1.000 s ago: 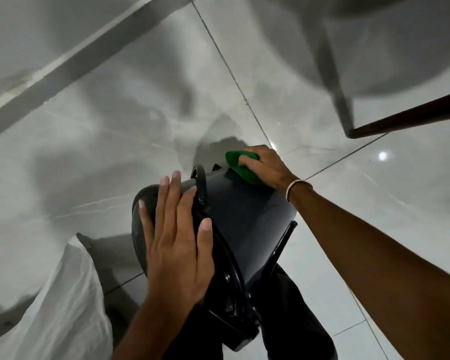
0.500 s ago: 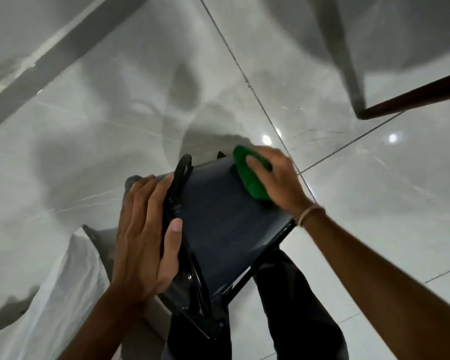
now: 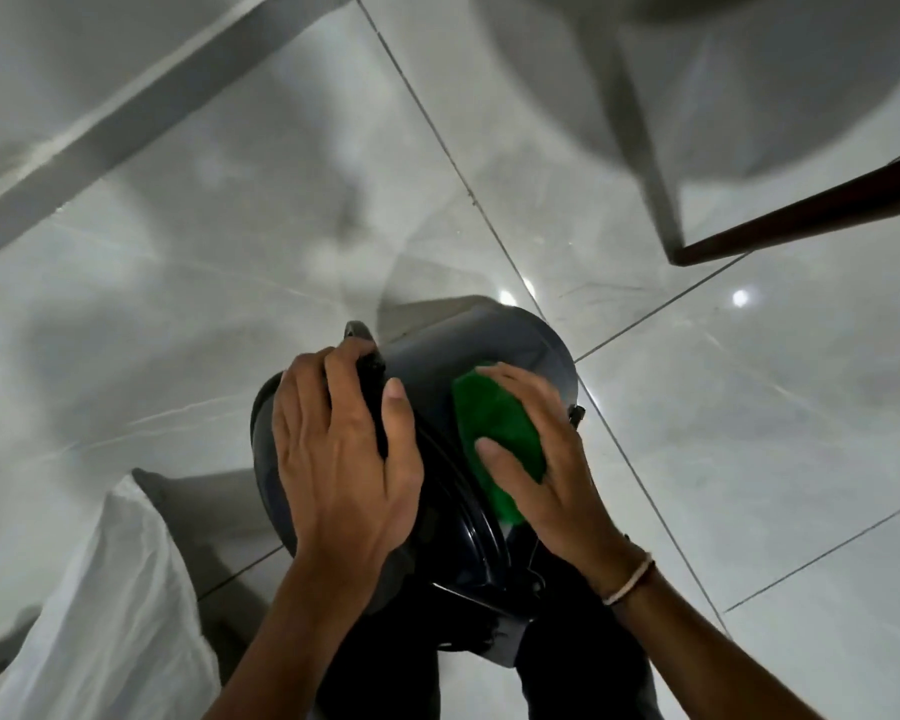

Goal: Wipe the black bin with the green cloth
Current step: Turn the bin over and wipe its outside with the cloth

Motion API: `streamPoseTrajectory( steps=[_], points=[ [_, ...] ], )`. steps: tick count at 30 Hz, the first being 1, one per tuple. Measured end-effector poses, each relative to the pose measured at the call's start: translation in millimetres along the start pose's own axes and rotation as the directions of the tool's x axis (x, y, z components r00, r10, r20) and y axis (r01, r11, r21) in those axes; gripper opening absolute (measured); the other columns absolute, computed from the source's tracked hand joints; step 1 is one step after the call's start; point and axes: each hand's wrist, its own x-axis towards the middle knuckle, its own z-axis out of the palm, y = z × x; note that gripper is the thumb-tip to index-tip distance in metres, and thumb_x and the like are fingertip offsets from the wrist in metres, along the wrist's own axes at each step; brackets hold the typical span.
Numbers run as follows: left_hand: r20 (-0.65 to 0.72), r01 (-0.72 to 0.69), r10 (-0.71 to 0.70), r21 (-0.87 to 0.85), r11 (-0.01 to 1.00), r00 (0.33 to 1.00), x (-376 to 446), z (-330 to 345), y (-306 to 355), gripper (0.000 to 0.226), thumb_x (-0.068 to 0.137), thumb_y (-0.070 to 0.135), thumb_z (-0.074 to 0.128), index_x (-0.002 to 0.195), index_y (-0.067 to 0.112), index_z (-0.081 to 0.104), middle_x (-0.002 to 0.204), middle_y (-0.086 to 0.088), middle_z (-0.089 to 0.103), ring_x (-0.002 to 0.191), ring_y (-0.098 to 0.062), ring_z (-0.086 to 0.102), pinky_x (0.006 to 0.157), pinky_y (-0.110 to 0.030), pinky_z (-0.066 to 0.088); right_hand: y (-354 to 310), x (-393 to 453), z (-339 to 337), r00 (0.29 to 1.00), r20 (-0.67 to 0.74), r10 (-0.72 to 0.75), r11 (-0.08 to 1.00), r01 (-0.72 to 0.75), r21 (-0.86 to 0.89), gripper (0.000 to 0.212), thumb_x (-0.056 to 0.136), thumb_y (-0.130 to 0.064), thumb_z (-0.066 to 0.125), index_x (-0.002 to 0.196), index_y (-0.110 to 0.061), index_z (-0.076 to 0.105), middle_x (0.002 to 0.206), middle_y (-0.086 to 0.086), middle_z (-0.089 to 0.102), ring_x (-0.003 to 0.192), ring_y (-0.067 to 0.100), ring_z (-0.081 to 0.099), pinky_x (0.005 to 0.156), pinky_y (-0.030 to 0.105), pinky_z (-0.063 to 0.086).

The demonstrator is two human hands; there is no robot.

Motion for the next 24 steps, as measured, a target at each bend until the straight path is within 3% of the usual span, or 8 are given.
streamPoseTrajectory(
  steps=[3,6,9,11,14,16,20,24],
  points=[
    [0.000,0.012,-0.012,-0.005,1.000,1.000,0,1,2,0.043,0.102,0.035,0.037,0.126,0.006,0.057,0.116,-0.016,0.060,0.110,-0.036,0.056,0.100,-0.055,0.048,51,29,-15,0.954,-0.181,0.241,0.971,-0.236,0.046,0.036,0.096,-0.032,0.064,0.131,-0.038,0.056,0.139,0.005,0.059,0.134,0.029,0.057,0.115,0.040,0.046],
    [0.020,0.026,-0.026,-0.007,1.000,0.999,10,0,3,0.043,0.102,0.040,0.036,0.123,0.011,0.058,0.110,-0.012,0.058,0.103,-0.029,0.050,0.094,-0.051,0.047,110,79,-38,0.754,-0.273,0.598,0.791,-0.499,0.354,0.028,0.101,-0.011,0.063,0.128,-0.004,0.063,0.121,0.020,0.068,0.118,0.038,0.063,0.103,0.043,0.055],
    [0.092,-0.068,0.062,0.062,0.996,0.994,28,1,10,0.043,0.100,0.051,0.035,0.110,0.017,0.060,0.094,-0.001,0.053,0.093,-0.020,0.041,0.083,-0.037,0.036,132,105,-46,0.602,-0.199,0.773,0.587,-0.560,0.585,0.009,0.097,-0.008,0.064,0.104,-0.008,0.070,0.089,0.010,0.067,0.096,0.030,0.061,0.074,0.030,0.054],
    [0.144,-0.084,0.077,0.044,0.996,0.987,39,1,13,0.044,0.099,0.055,0.038,0.106,0.018,0.060,0.085,0.000,0.058,0.086,-0.021,0.046,0.083,-0.036,0.036,124,111,-55,0.616,-0.162,0.771,0.549,-0.514,0.659,0.010,0.099,-0.013,0.060,0.099,-0.010,0.070,0.091,0.013,0.066,0.089,0.029,0.062,0.077,0.033,0.053],
    [0.140,-0.052,0.057,-0.035,0.998,0.989,52,-9,17,0.044,0.101,0.056,0.048,0.099,0.014,0.062,0.074,-0.007,0.065,0.076,-0.034,0.059,0.085,-0.046,0.048,81,117,-88,0.727,0.001,0.687,0.381,-0.360,0.852,0.033,0.102,-0.032,0.046,0.110,-0.011,0.070,0.101,0.013,0.072,0.091,0.026,0.068,0.088,0.037,0.054],
    [0.107,-0.019,0.021,-0.019,1.000,0.994,70,-16,21,0.047,0.104,0.058,0.049,0.095,0.015,0.063,0.079,-0.013,0.071,0.085,-0.043,0.065,0.090,-0.049,0.047,45,121,-110,0.801,0.052,0.597,0.268,-0.260,0.928,0.044,0.100,-0.039,0.042,0.108,-0.013,0.076,0.103,0.010,0.077,0.093,0.026,0.074,0.091,0.037,0.058],
    [0.060,0.066,-0.067,0.027,0.997,0.996,137,-34,42,0.050,0.103,0.065,0.044,0.098,0.019,0.063,0.104,-0.022,0.075,0.112,-0.048,0.065,0.105,-0.055,0.041,-40,127,-123,0.924,0.129,0.360,0.213,-0.216,0.953,0.040,0.076,-0.042,0.066,0.096,-0.012,0.084,0.102,0.011,0.082,0.093,0.028,0.080,0.094,0.039,0.061],
    [0.067,0.087,-0.094,0.091,0.992,0.993,217,-45,60,0.058,0.104,0.066,0.040,0.111,0.015,0.065,0.119,-0.025,0.072,0.122,-0.048,0.062,0.113,-0.059,0.037,-96,140,-116,0.957,0.120,0.264,0.071,-0.143,0.987,0.048,0.053,-0.038,0.082,0.094,-0.013,0.080,0.100,0.011,0.078,0.091,0.031,0.077,0.094,0.041,0.061]
  ],
)
